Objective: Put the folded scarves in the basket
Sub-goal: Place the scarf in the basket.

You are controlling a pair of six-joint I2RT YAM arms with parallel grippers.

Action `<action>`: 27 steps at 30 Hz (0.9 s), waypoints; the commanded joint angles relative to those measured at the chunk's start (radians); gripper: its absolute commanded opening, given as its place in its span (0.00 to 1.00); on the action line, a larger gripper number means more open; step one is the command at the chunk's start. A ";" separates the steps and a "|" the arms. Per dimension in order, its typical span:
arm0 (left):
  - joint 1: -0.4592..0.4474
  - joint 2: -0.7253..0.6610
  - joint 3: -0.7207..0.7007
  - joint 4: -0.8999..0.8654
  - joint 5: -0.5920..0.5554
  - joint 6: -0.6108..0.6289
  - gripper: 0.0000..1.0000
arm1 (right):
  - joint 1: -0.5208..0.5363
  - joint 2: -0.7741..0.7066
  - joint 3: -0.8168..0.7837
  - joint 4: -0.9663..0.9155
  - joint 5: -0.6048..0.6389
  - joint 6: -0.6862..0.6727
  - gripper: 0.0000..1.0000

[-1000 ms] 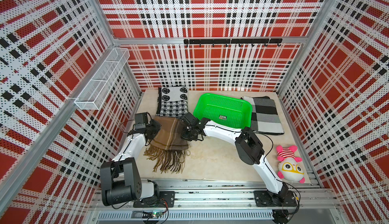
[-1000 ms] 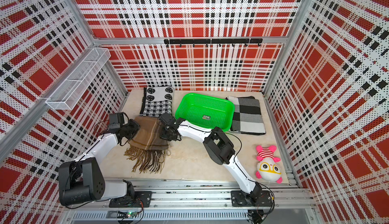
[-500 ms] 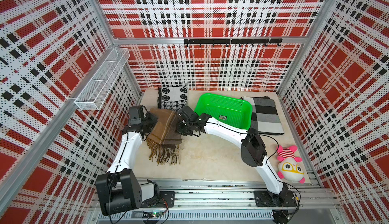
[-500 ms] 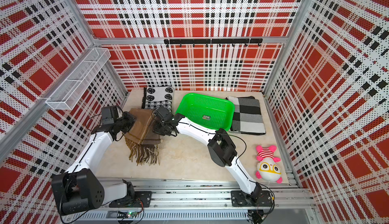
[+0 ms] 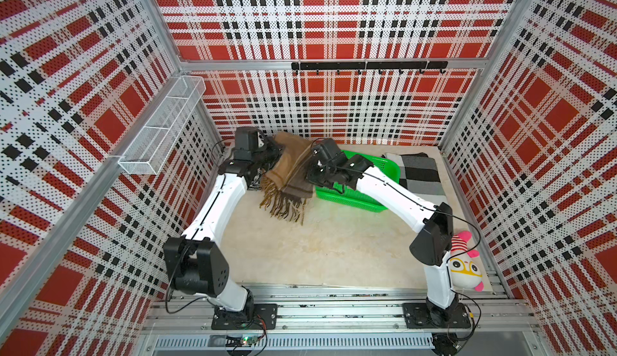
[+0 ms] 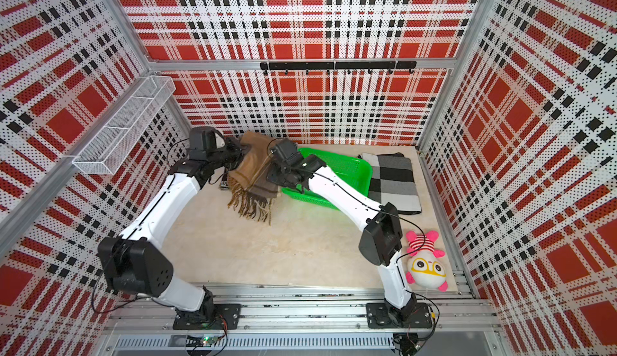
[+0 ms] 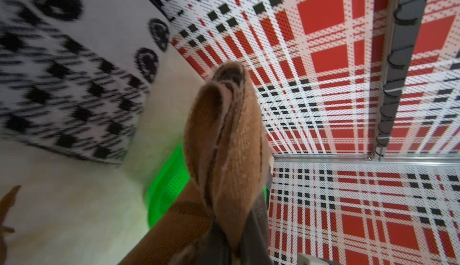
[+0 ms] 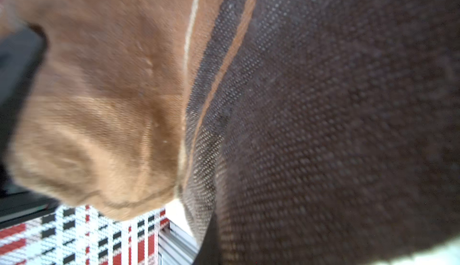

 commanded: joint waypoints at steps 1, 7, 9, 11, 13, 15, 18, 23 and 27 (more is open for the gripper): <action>-0.076 0.120 0.167 0.092 0.045 -0.064 0.00 | -0.092 -0.087 -0.024 -0.055 0.017 -0.071 0.00; -0.186 0.433 0.549 0.125 0.114 -0.106 0.00 | -0.288 -0.125 -0.017 -0.095 -0.024 -0.168 0.00; -0.209 0.534 0.681 0.126 0.127 -0.118 0.00 | -0.346 -0.126 -0.018 -0.093 -0.035 -0.202 0.00; -0.223 0.618 0.779 0.127 0.138 -0.130 0.00 | -0.393 -0.120 -0.021 -0.087 -0.049 -0.228 0.00; -0.230 0.685 0.836 0.140 0.150 -0.138 0.00 | -0.432 -0.110 -0.026 -0.086 -0.054 -0.250 0.00; -0.233 0.722 0.841 0.166 0.163 -0.135 0.00 | -0.456 -0.102 -0.047 -0.073 -0.060 -0.273 0.00; -0.236 0.743 0.800 0.181 0.183 -0.109 0.00 | -0.470 -0.088 -0.086 -0.061 -0.060 -0.297 0.00; -0.239 0.663 0.557 0.225 0.161 -0.058 0.00 | -0.455 -0.099 -0.249 -0.006 -0.072 -0.284 0.00; -0.246 0.601 0.400 0.233 0.133 -0.015 0.00 | -0.436 -0.129 -0.382 0.041 -0.072 -0.271 0.00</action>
